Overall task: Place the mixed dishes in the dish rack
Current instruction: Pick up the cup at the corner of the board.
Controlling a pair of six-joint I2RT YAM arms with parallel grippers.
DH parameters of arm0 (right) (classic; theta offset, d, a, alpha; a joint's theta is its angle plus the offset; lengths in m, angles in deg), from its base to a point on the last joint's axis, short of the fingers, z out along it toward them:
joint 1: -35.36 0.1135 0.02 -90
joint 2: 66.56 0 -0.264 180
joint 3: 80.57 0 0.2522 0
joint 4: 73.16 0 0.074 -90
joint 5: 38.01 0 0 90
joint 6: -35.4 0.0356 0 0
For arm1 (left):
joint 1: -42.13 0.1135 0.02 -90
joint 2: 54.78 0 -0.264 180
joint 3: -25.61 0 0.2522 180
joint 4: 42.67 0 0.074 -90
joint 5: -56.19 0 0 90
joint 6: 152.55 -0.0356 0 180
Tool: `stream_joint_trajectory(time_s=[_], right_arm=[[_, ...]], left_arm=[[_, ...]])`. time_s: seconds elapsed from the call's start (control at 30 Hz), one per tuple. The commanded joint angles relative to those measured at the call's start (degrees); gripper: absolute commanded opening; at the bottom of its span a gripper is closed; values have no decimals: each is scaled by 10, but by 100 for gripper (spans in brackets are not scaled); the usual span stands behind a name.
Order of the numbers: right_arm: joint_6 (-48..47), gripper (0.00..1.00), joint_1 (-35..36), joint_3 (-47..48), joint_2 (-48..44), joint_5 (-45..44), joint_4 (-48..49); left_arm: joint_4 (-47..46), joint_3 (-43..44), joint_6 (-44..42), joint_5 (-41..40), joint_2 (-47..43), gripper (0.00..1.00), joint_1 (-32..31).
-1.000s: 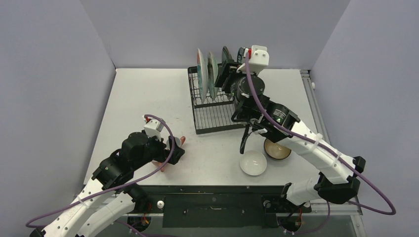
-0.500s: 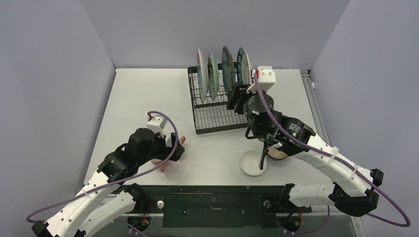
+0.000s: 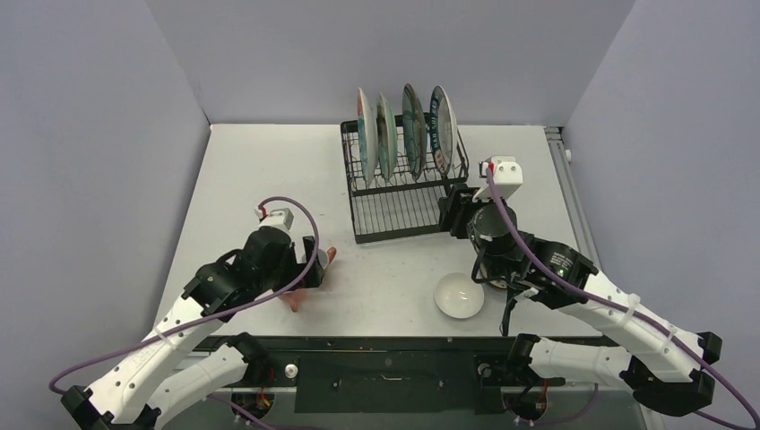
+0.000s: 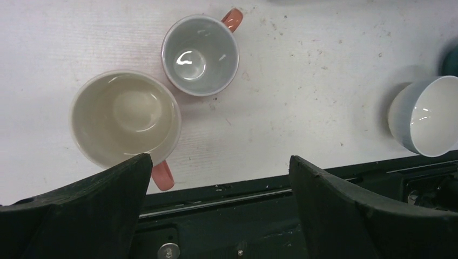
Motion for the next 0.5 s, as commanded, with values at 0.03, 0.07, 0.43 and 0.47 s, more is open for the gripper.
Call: stream_joint_trajectory(time_s=[0.03,0.07,0.43,0.47], right_arm=[[15,49,-2,-36,-41,-10,-22],[14,49,-3,-44,-46,-10,-24],[22,48,-5,-89,-94,26,-27],[22,48,-4,-92,-99,27,-27]], left_arm=[[55,16,50,-25,-9,97,3],[62,14,53,-25,-9,97,3],[70,5,65,-43,36,90,3],[66,5,64,-44,49,89,3]])
